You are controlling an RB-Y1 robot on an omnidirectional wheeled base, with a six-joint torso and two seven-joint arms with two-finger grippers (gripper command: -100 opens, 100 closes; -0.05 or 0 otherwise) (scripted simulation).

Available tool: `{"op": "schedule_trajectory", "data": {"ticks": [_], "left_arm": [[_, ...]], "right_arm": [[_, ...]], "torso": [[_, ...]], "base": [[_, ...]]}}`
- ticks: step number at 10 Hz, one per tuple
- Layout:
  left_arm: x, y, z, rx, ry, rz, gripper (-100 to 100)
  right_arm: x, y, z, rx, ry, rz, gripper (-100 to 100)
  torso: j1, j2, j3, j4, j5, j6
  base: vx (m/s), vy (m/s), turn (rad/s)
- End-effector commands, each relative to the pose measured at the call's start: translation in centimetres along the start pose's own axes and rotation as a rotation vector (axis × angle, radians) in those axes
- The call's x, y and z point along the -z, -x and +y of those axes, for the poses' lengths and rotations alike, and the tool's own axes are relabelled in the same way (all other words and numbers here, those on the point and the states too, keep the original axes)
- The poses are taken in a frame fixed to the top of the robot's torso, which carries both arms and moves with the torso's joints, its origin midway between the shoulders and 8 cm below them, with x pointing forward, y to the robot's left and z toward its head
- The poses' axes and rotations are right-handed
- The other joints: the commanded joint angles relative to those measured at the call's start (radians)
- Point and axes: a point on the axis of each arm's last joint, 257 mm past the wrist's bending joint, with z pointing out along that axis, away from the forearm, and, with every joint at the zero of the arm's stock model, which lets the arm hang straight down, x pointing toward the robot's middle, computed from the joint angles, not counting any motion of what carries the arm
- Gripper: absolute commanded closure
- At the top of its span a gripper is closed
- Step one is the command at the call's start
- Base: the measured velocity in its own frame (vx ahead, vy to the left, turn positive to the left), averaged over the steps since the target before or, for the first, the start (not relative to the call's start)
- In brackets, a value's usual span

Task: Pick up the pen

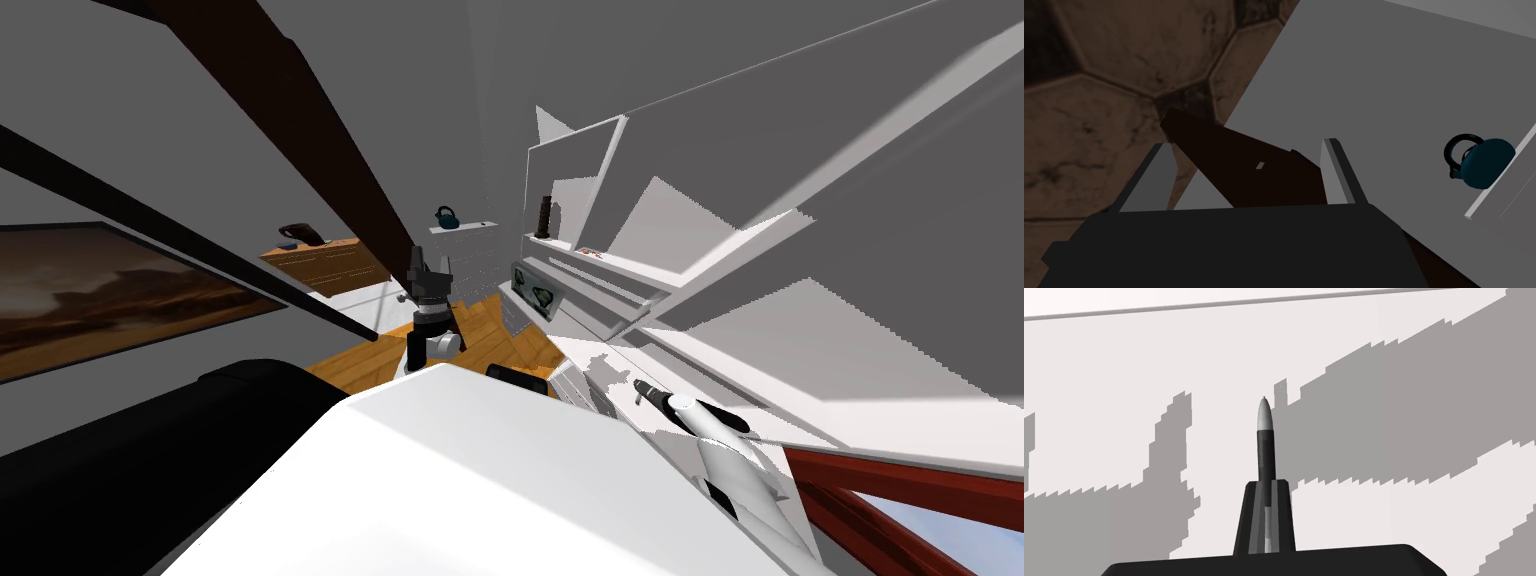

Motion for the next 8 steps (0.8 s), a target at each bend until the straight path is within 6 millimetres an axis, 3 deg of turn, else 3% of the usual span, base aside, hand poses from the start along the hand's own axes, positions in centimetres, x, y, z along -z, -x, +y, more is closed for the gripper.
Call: {"op": "schedule_trajectory", "data": {"ticks": [1,3,4,5,7,8], "left_arm": [[0.0,0.0,0.0,0.000,0.000,0.000,0],[0.0,0.0,0.0,0.000,0.000,0.000,0],[0.0,0.0,0.0,0.000,0.000,0.000,0],[0.0,0.0,0.0,0.000,0.000,0.000,0],[0.0,0.0,0.0,0.000,0.000,0.000,0],[0.0,0.0,0.0,0.000,0.000,0.000,0]], "right_arm": [[0.0,0.0,0.0,0.000,0.000,0.000,100],[0.0,0.0,0.0,0.000,0.000,0.000,100],[0.0,0.0,0.0,0.000,0.000,0.000,0],[0.7,-1.1,0.5,-0.005,0.002,0.000,100],[0.5,-1.3,0.5,-0.002,0.002,0.004,100],[0.5,-1.2,0.5,-0.004,0.001,0.002,0]], "torso": [[0.000,0.000,0.000,0.000,0.000,0.000],[0.000,0.000,0.000,0.000,0.000,0.000],[0.000,0.001,0.000,0.000,0.000,0.000],[0.000,0.001,0.000,0.000,0.000,0.000],[0.005,0.005,0.003,0.001,0.001,0.001],[0.003,0.004,0.002,0.001,0.001,0.001]], "base": [[0.000,0.000,0.000],[0.000,0.000,0.000],[0.000,0.000,0.000],[-0.052,0.061,0.051],[-0.055,0.048,0.012],[-0.006,0.006,-0.002]]}}
